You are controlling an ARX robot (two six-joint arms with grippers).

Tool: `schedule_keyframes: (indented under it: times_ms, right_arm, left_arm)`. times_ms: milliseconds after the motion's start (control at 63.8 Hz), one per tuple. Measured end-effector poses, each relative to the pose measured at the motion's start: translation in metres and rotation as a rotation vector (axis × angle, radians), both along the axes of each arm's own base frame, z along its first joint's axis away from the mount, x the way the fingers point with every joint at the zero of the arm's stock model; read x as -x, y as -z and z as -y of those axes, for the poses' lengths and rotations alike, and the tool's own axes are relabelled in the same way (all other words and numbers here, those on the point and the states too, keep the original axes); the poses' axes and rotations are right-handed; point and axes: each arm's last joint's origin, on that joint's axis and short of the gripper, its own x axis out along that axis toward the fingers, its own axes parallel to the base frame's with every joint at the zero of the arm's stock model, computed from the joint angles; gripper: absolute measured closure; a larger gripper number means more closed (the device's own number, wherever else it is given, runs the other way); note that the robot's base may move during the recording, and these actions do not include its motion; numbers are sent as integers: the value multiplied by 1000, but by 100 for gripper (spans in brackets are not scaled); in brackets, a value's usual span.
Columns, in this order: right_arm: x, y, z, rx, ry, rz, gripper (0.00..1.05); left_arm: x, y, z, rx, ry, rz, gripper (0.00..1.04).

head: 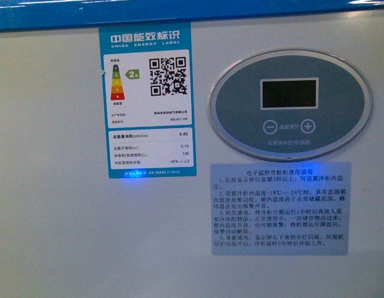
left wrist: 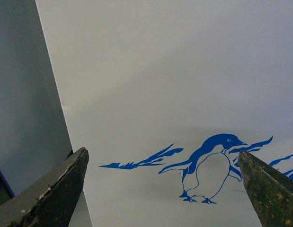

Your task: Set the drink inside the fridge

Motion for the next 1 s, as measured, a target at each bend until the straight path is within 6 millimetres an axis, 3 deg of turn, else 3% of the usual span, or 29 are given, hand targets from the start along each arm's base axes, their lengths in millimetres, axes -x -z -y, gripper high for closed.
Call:
schedule_keyframes:
  times_ms: [63, 266, 486, 611, 768, 877, 1003]
  right_arm:
    - [0, 1, 0, -3, 14, -16, 7]
    - [-2, 11, 22, -128, 175, -514, 7]
    - [-19, 21, 59, -113, 298, -571, 7]
    - [-47, 32, 74, -88, 317, -613, 7]
    - [-99, 53, 88, -54, 295, -646, 7]
    - [-146, 99, 85, -16, 246, -753, 7]
    - [-184, 151, 79, 27, 240, -877, 7]
  left_arm:
    - [0, 0, 0, 0, 0, 0, 8]
    - [0, 0, 0, 0, 0, 0, 8]
    - [0, 0, 0, 0, 0, 0, 8]
    - [0, 0, 0, 0, 0, 0, 8]
    - [0, 0, 0, 0, 0, 0, 8]
    - [0, 0, 0, 0, 0, 0, 8]
    - [0, 0, 0, 0, 0, 0, 8]
